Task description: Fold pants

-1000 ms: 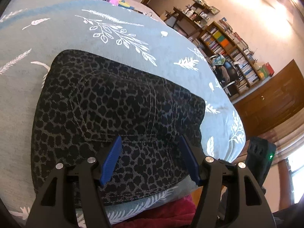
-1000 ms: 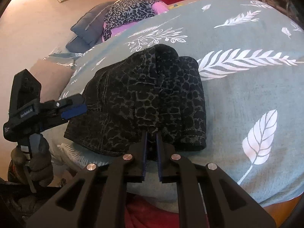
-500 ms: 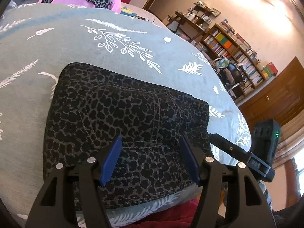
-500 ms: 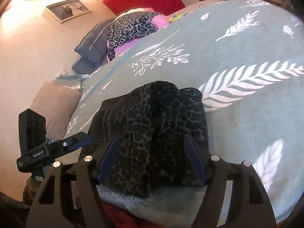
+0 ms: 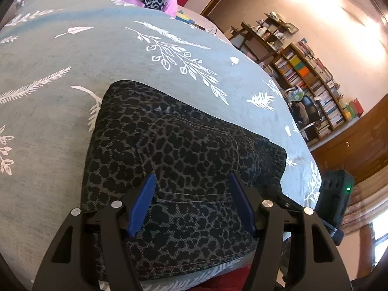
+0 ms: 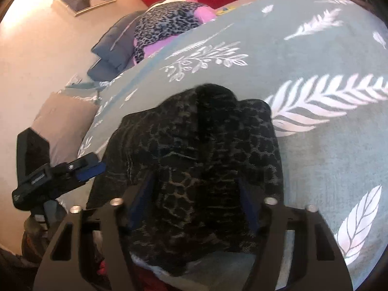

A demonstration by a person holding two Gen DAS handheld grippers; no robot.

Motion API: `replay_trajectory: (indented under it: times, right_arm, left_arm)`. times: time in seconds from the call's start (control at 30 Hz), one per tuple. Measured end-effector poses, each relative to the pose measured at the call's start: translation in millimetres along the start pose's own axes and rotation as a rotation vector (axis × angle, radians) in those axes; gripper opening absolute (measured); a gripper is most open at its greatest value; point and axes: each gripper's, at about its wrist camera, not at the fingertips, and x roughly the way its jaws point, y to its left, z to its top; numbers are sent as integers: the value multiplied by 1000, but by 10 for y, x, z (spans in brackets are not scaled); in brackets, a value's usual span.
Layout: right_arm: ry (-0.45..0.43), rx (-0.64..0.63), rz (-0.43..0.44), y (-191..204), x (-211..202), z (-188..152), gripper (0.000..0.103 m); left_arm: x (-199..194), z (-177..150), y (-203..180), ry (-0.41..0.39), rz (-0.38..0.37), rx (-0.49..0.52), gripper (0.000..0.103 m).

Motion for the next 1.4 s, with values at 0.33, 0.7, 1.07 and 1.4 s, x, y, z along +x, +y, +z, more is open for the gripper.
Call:
replay_trajectory:
  times: [0.33,0.7,1.07,1.4]
  right_arm:
    - [-128,-44,12,119,-482,277,9]
    - [-84,88,-44,-491,-271,94,13]
    - [-224,-87,-178,51,-645,241,35]
    - [-143,-175,-145,290,-21,450,35]
  left_arm:
    - [-138,67,89,-34,34,-20,63]
    - [-7,27,-30,-20,47,39,69]
    - [127,15,-230,2,53,107,69]
    - [434,365,-237,-10,73,91,69]
